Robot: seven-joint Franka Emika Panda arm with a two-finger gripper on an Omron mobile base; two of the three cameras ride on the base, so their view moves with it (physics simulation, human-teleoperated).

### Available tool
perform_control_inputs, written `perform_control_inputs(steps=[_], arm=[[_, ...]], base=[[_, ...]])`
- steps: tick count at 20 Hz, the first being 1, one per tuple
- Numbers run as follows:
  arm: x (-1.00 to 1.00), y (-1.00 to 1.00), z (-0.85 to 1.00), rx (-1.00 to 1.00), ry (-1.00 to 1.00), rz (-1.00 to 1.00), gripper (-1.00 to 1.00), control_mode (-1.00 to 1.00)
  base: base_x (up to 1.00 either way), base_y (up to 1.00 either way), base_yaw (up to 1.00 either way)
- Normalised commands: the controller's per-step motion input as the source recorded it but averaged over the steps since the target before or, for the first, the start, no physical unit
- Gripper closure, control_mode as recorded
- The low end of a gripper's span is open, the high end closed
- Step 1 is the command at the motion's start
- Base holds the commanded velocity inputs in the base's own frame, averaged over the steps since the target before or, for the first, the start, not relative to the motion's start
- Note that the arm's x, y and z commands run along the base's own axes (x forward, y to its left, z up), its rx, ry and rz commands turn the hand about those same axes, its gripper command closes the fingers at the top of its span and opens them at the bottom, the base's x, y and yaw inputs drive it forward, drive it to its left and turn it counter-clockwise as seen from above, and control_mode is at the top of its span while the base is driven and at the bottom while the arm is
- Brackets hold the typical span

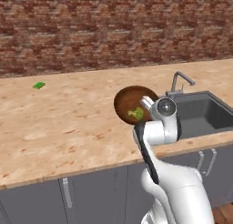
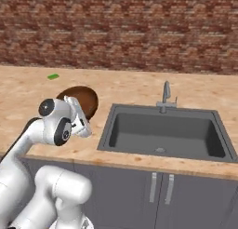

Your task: Move the cup from next to the sink to the open cabinet. Then, move the bowl with the broccoli to the fridge to clear the area for faucet cleaning.

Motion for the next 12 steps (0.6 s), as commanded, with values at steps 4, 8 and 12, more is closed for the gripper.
perform_control_inputs(steps=[4,8,12], arm=[[0.0,0.0,0.0,0.0,0.0,0.0,1.0,1.0],[0.0,0.0,0.0,0.0,0.0,0.0,1.0,1.0],[0.0,0.0,0.0,0.0,0.0,0.0,1.0,1.0]], base=[[-0.23,0.0,-0.99],[-0.12,0.0,-1.0],[-0.12,0.0,-1.0]])
